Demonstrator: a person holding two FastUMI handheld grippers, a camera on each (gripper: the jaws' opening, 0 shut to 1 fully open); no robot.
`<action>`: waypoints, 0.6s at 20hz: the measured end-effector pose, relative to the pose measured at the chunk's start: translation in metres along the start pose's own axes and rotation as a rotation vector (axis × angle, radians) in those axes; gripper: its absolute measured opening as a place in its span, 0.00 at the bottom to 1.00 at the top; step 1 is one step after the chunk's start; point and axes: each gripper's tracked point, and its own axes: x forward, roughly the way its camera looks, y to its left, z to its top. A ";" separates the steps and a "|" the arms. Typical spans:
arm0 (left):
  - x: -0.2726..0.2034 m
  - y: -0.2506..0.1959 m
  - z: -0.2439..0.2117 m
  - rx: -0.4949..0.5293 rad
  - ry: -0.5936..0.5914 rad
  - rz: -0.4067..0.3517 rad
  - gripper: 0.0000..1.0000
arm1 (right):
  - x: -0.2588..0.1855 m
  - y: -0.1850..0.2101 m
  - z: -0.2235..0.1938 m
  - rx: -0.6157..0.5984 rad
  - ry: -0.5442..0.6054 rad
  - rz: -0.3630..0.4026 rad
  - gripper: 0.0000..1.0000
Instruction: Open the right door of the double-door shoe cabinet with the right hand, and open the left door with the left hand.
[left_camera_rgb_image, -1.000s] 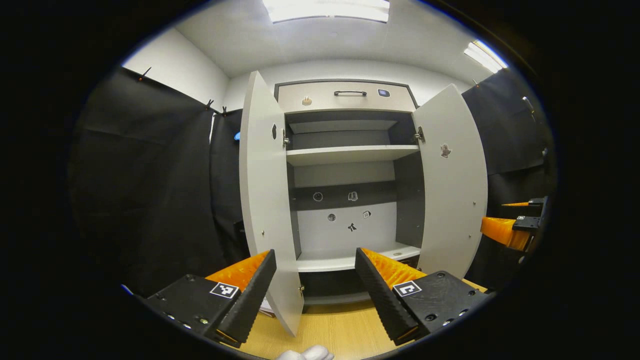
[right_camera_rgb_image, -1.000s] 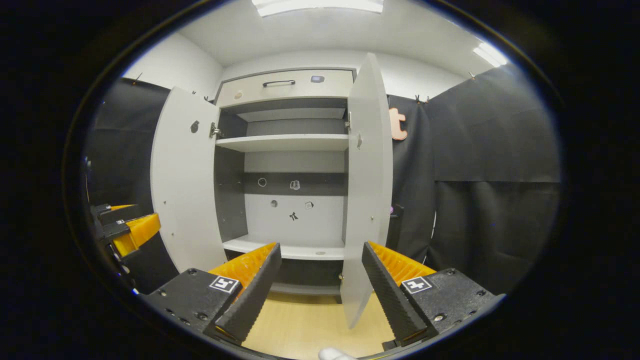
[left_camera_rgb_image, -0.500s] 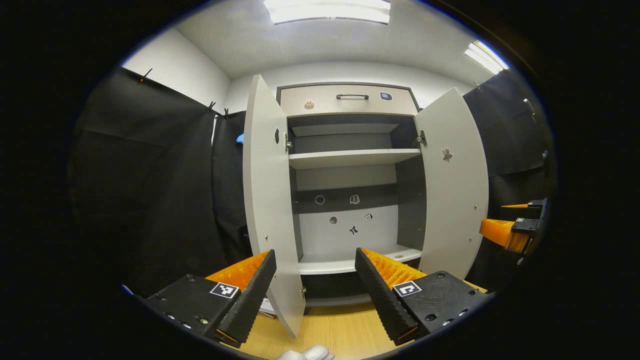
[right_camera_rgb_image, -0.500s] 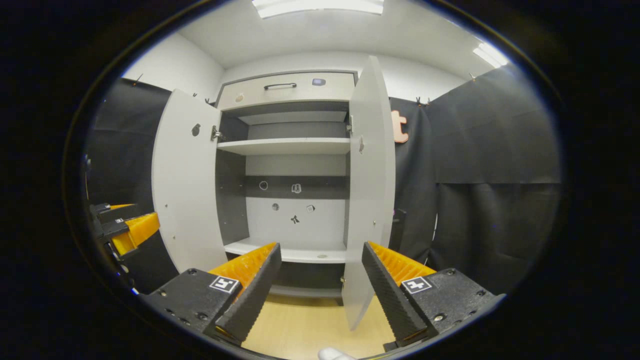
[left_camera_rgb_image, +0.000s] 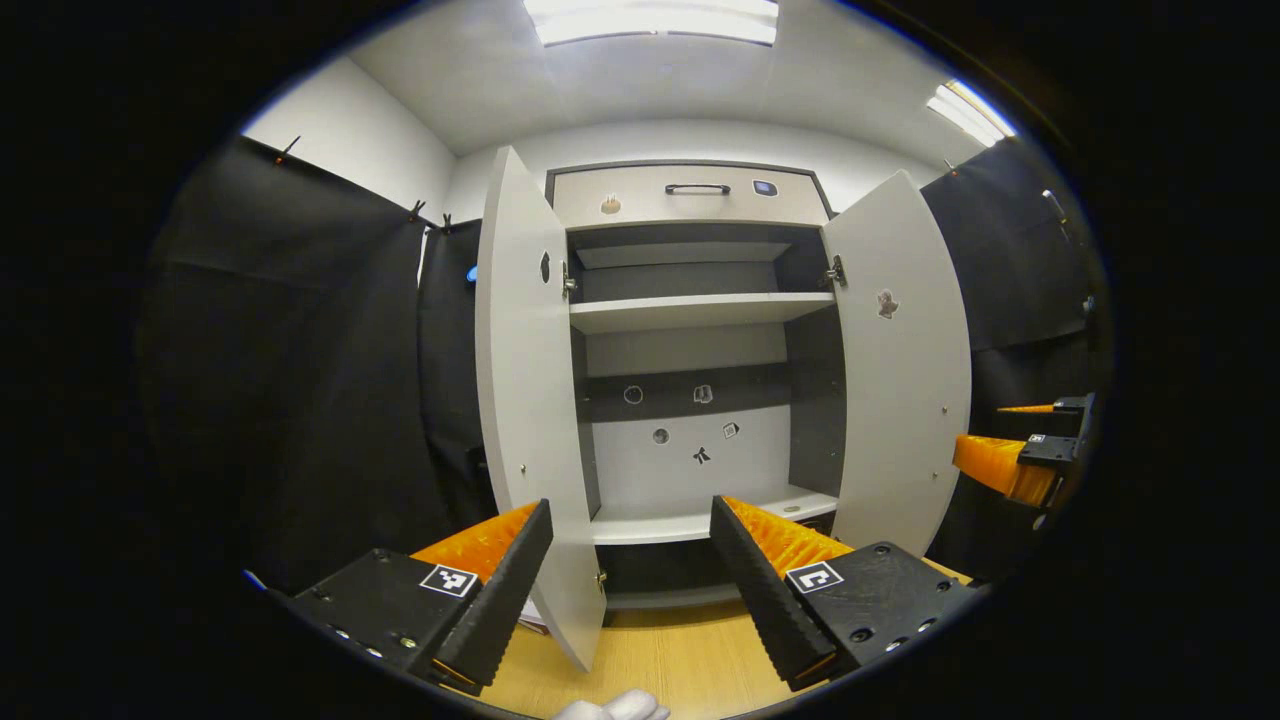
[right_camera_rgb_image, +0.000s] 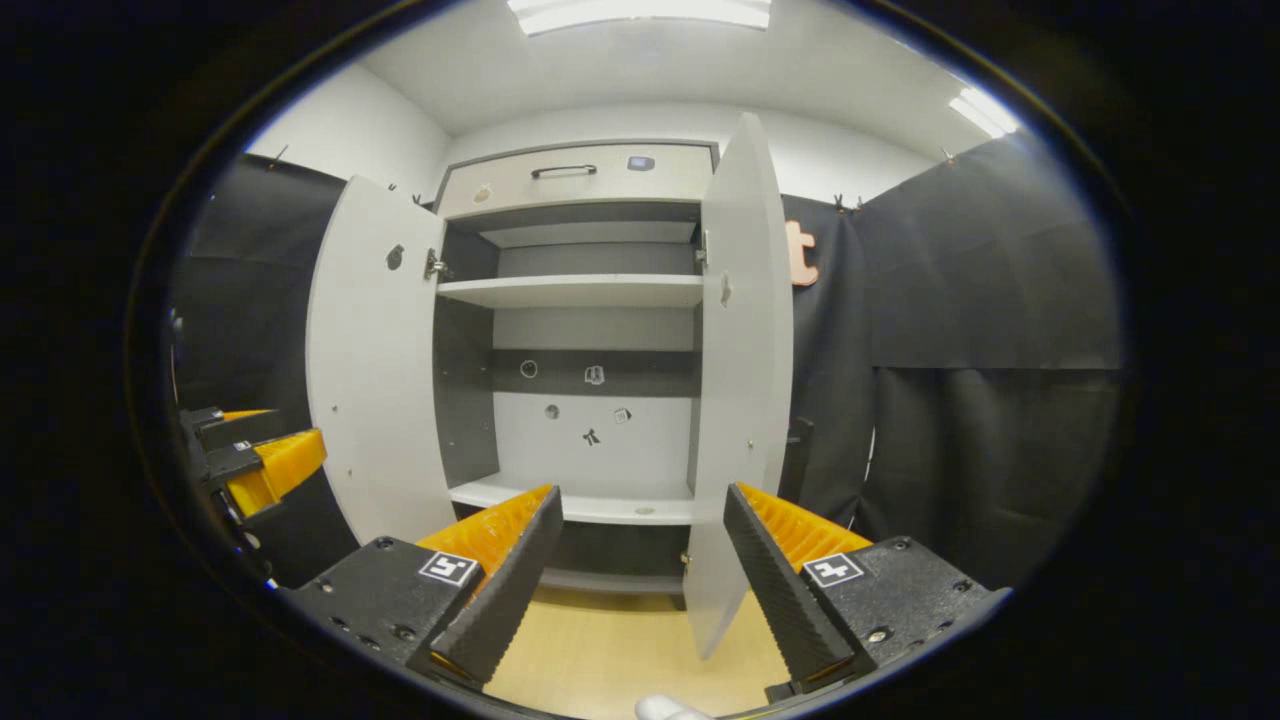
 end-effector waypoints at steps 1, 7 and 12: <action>0.000 0.000 0.000 0.001 -0.001 0.001 0.96 | -0.001 0.000 0.000 0.001 0.002 -0.001 1.00; -0.001 0.000 -0.003 -0.004 0.010 0.002 0.96 | -0.002 0.000 -0.003 -0.003 0.008 0.000 1.00; -0.002 0.001 -0.005 -0.011 0.012 0.009 0.96 | -0.004 0.000 -0.003 -0.004 0.006 0.003 1.00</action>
